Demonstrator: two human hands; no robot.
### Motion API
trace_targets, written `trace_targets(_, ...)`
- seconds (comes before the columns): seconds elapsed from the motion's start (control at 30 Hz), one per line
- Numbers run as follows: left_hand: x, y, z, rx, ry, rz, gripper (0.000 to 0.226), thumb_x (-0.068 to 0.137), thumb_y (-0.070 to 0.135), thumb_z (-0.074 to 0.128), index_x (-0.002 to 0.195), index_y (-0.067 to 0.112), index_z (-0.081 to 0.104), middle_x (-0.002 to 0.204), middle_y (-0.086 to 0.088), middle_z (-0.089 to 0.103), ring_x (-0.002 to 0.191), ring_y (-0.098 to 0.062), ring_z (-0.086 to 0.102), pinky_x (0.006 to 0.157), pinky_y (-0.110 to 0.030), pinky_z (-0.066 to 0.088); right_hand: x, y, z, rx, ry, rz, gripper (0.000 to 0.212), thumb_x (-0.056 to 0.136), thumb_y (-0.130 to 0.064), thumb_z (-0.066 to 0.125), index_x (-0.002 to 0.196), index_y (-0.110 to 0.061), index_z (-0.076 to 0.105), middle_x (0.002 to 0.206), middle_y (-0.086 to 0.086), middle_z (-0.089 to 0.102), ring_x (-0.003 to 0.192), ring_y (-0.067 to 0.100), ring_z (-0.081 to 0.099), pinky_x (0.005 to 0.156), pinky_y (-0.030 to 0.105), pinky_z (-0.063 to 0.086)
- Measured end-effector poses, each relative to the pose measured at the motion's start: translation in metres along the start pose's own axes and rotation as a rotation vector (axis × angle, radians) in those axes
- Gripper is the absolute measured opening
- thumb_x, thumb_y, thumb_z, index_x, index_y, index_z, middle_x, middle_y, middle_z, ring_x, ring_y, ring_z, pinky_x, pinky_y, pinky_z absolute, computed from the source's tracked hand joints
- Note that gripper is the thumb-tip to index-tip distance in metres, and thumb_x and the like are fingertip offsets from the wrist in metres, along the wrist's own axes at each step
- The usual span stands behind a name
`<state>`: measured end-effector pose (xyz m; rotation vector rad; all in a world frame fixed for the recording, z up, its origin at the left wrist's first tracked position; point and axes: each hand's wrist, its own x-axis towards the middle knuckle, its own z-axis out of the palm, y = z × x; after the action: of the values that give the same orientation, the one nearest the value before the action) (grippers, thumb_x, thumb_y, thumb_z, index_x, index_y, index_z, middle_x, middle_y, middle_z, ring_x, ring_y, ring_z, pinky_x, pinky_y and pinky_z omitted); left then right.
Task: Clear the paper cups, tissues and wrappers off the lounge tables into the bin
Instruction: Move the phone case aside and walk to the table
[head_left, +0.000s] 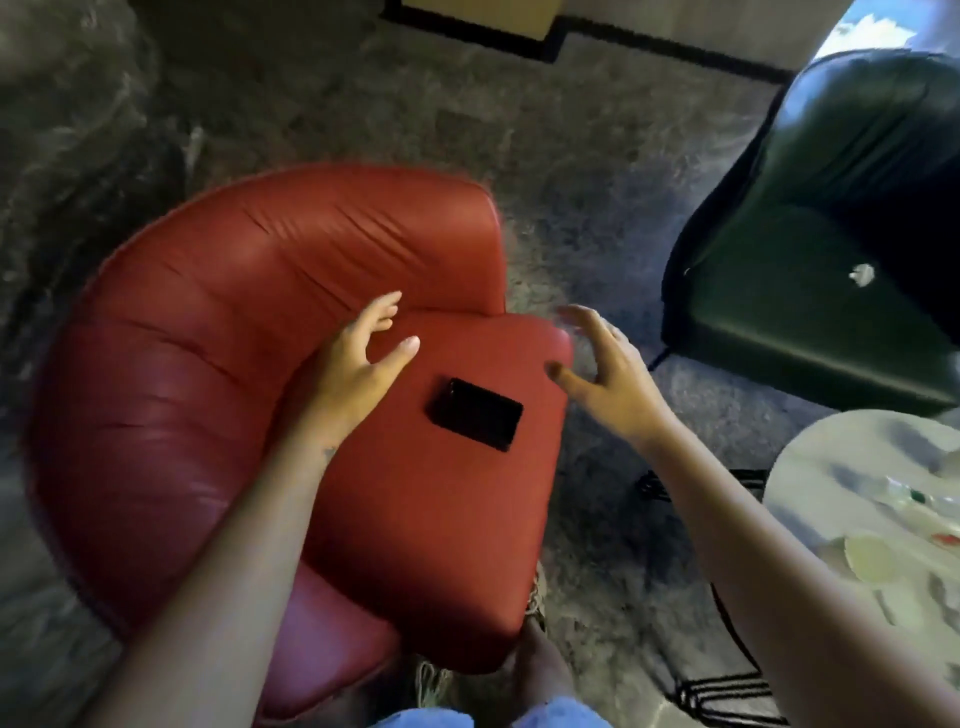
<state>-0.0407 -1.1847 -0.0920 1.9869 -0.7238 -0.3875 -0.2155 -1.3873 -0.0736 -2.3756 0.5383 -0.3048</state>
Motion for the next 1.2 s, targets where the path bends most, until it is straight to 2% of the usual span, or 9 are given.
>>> trace_targets(0.07,0.007,-0.021,0.022,-0.004,0.059,-0.106,0.059,0.073,0.049,0.054,0.129,0.032,0.049,0.123,0.012,0.055,0.113,-0.003,0.053,0.099,-0.030,0.041,0.031,0.031,0.021,0.016,-0.101,-0.021,0.055,0.083,-0.030,0.064,0.131,-0.013,0.043,0.131,0.004,0.051,0.119,0.024,0.047,0.100,0.042,0.037)
trace_targets(0.2,0.013,-0.065,0.067,-0.043,0.128,-0.304,0.059,0.076,0.039,0.055,0.133,0.024,0.048,0.127,0.005,0.054,0.114,-0.006,0.052,0.091,-0.014,0.036,0.072,0.089,0.068,0.031,-0.268,-0.042,0.058,0.080,-0.022,0.067,0.131,-0.011,0.043,0.129,0.006,0.051,0.116,0.026,0.048,0.099,0.040,0.038)
trace_targets(0.33,0.013,-0.109,0.108,-0.034,0.129,-0.453,0.059,0.077,0.041,0.054,0.134,0.027,0.046,0.131,0.003,0.053,0.118,-0.007,0.050,0.098,-0.024,0.036,0.087,0.142,0.116,0.040,-0.376,-0.009,0.059,0.079,-0.022,0.067,0.131,-0.012,0.043,0.128,0.005,0.052,0.117,0.025,0.048,0.098,0.038,0.038)
trace_targets(0.53,0.002,-0.171,0.167,-0.027,0.082,-0.566,0.060,0.077,0.043,0.054,0.134,0.027,0.046,0.131,0.001,0.054,0.118,-0.007,0.049,0.092,-0.020,0.034,0.082,0.206,0.184,0.023,-0.502,0.045,0.062,0.074,-0.026,0.068,0.130,-0.013,0.043,0.123,0.006,0.054,0.113,0.028,0.049,0.094,0.045,0.039)
trace_targets(0.73,-0.010,-0.204,0.194,-0.040,0.083,-0.619,0.067,0.072,0.057,0.049,0.134,0.031,0.045,0.130,0.008,0.052,0.118,-0.003,0.048,0.089,-0.012,0.033,0.077,0.245,0.241,-0.168,-0.463,0.010,0.076,0.066,-0.029,0.075,0.133,-0.014,0.043,0.132,0.007,0.049,0.122,0.031,0.041,0.097,0.042,0.030)
trace_targets(0.87,-0.017,-0.213,0.198,-0.054,0.121,-0.658,0.062,0.074,0.053,0.052,0.133,0.033,0.046,0.129,0.012,0.052,0.117,0.001,0.048,0.089,-0.006,0.032,0.075,0.261,0.274,-0.319,-0.504,0.027,0.103,0.057,-0.040,0.081,0.142,-0.018,0.028,0.146,0.009,0.029,0.134,0.032,0.026,0.106,0.046,0.023)
trace_targets(0.97,-0.020,-0.215,0.202,-0.044,0.124,-0.680,0.058,0.078,0.046,0.053,0.134,0.033,0.045,0.131,0.010,0.052,0.118,-0.001,0.048,0.088,-0.007,0.031,0.071,0.264,0.286,-0.362,-0.454,0.041,0.110,0.050,-0.035,0.084,0.143,-0.021,0.026,0.142,0.012,0.033,0.127,0.035,0.033,0.100,0.049,0.029)
trace_targets(1.07,-0.019,-0.209,0.205,-0.042,0.113,-0.693,0.059,0.078,0.045,0.052,0.135,0.031,0.044,0.132,0.010,0.051,0.118,-0.001,0.047,0.086,-0.007,0.031,0.071,0.255,0.284,-0.279,-0.422,0.117,0.115,0.045,-0.035,0.084,0.143,-0.027,0.023,0.135,0.008,0.038,0.121,0.034,0.037,0.096,0.049,0.031)
trace_targets(1.2,-0.011,-0.180,0.200,-0.059,0.132,-0.672,0.062,0.075,0.044,0.054,0.133,0.024,0.046,0.125,0.005,0.055,0.114,-0.005,0.051,0.091,-0.021,0.038,0.062,0.220,0.252,-0.038,-0.362,0.122,0.114,0.044,-0.033,0.083,0.142,-0.024,0.025,0.132,0.006,0.040,0.119,0.029,0.039,0.096,0.044,0.033)
